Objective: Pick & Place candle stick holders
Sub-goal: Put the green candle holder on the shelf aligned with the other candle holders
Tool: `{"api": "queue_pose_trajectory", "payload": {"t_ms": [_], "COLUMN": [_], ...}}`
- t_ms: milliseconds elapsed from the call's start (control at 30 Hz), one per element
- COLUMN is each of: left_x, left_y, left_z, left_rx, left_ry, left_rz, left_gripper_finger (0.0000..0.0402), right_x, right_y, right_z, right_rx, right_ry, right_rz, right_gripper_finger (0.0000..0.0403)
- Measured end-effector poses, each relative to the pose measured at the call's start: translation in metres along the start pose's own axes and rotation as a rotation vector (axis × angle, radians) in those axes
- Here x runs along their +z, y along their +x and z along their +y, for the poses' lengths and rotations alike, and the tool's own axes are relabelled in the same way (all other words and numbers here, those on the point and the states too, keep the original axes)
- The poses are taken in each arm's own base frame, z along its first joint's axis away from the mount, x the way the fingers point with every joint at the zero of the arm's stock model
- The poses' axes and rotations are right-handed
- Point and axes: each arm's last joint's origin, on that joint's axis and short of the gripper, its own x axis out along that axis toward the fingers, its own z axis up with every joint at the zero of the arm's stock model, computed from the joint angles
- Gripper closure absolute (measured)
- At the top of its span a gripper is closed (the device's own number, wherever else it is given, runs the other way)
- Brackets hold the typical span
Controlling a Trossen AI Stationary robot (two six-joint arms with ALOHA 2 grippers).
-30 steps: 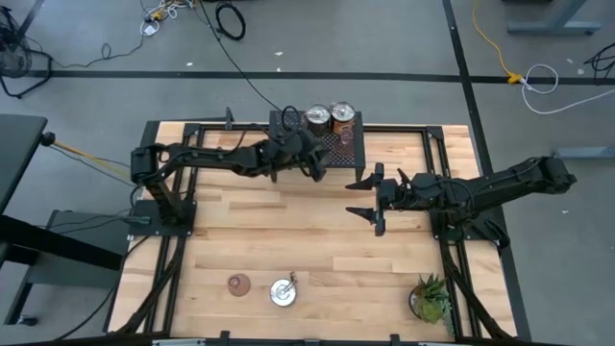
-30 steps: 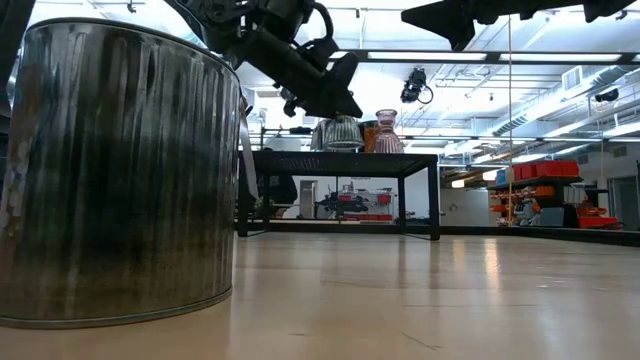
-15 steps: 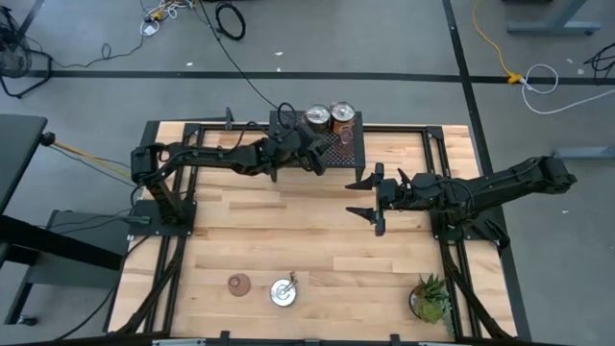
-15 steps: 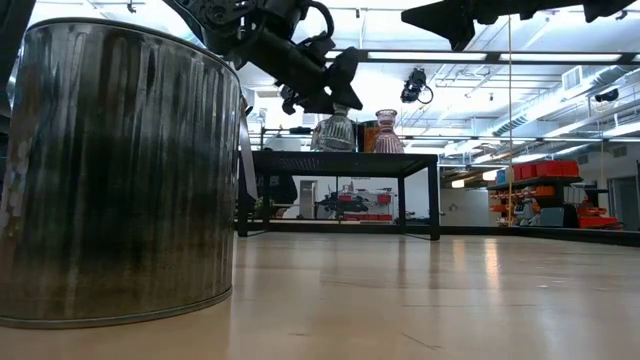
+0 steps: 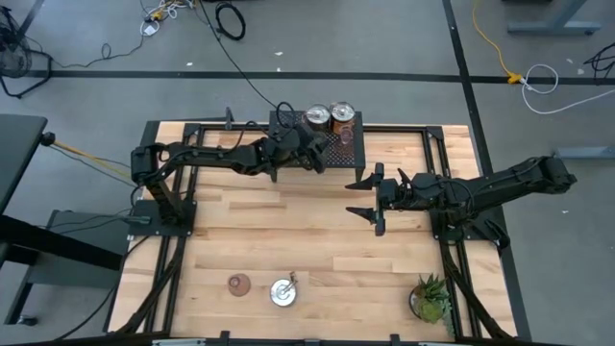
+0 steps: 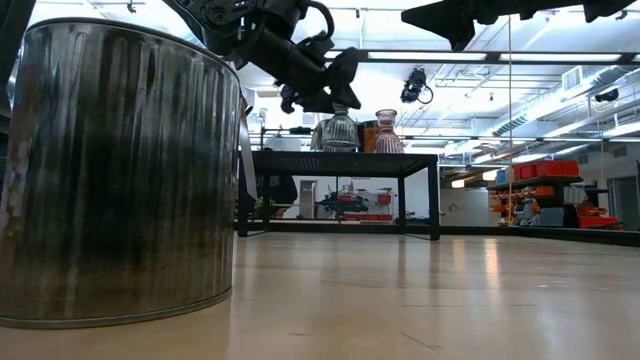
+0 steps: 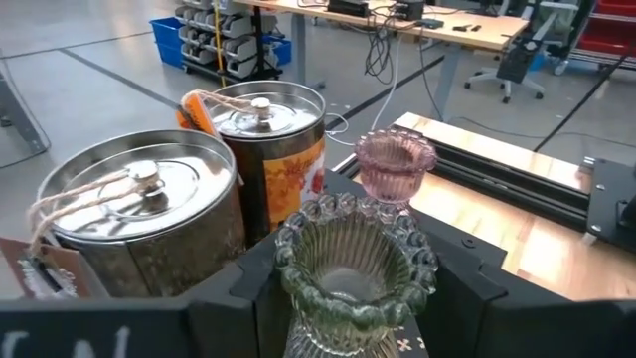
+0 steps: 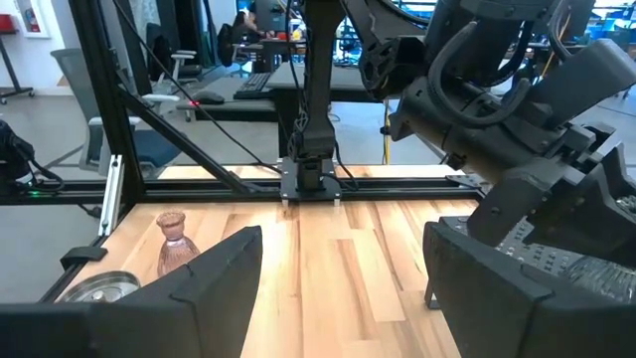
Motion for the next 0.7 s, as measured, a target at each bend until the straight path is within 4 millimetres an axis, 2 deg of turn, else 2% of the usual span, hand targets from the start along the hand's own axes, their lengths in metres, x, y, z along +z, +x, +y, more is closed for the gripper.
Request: {"api": "queue_pose_trajectory", "payload": {"t_ms": [333, 600, 700], "left_x": [0.002, -0.021, -0.022], "left_y": [0.001, 0.021, 0.024], "left_z": [0.003, 0.000, 0.003], "left_rx": [0.041, 0.052, 0.071], "left_ry": [-0.039, -0.023, -0.026], "left_rz": [-0.023, -0.011, -0.017], "left_gripper_finger": [0.0225, 0.0236, 0.0237], "right_x": [0.000, 0.001, 0.001], "right_y": [0.000, 0.000, 0.000], "right_z": [0.000, 0.000, 0.000], "right_rx": [0.000, 0.000, 0.000], "right_ry": [-0.006, -0.004, -0.006], "right_rz": [-0.001, -0.007, -0.007], "right_gripper_finger": [0.0124, 0.0124, 0.0124]}}
